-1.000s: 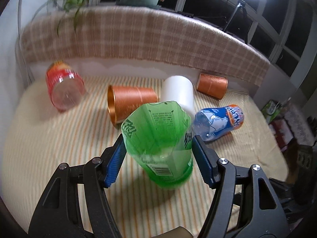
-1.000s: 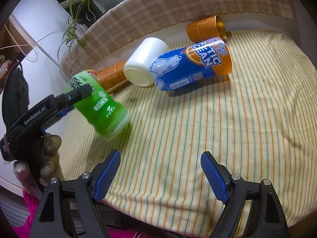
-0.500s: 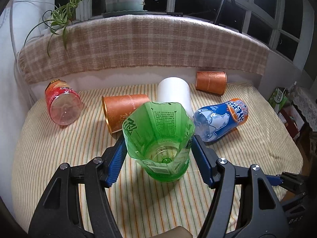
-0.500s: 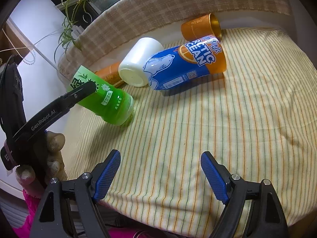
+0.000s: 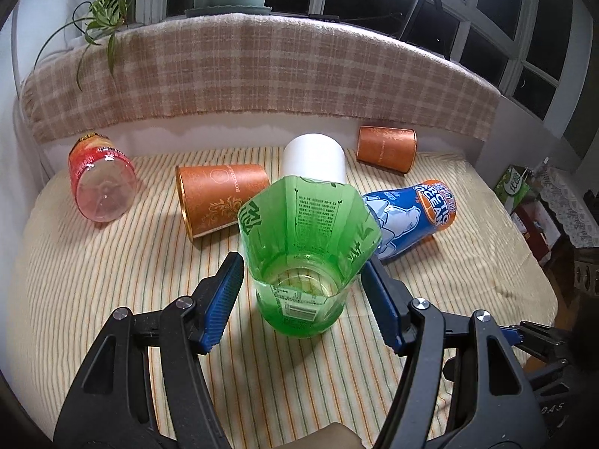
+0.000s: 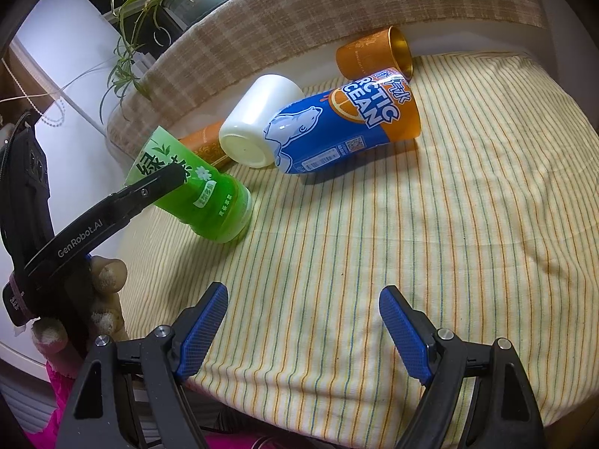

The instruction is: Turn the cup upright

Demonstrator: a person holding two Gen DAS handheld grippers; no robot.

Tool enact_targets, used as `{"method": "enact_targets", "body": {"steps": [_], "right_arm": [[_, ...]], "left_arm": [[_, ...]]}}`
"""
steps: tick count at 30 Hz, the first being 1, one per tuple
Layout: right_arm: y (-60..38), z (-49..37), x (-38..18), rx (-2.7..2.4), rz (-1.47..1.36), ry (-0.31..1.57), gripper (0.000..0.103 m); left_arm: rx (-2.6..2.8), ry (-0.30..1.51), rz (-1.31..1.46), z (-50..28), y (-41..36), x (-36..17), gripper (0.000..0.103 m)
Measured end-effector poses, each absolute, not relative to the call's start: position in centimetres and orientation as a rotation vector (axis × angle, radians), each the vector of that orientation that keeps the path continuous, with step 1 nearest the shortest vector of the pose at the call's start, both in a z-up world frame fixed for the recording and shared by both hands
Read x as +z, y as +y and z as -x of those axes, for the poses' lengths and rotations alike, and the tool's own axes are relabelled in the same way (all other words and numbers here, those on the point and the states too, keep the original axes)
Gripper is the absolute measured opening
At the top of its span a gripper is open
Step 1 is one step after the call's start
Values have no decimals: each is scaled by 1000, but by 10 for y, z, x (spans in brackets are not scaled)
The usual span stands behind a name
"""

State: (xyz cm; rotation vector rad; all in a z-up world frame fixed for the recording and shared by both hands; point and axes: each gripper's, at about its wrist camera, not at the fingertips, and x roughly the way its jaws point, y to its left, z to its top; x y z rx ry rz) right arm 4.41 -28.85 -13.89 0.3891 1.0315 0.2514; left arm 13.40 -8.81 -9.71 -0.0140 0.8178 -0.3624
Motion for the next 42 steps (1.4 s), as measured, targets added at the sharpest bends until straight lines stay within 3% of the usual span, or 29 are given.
{"method": "enact_targets", "body": {"steps": [7,25,42], "right_arm": [[-288,-44,-139,249,-389,1032,85],[-286,-43,-132,228,-363,1015,85],[-275,-43,-113,168,-249,927,86]], "left_arm": [[-382,839,42,-134,-87,-99,67],[-397,857,80,-128,-79,-98,88],[-308,864,81,-109,-38,-112,89]]}}
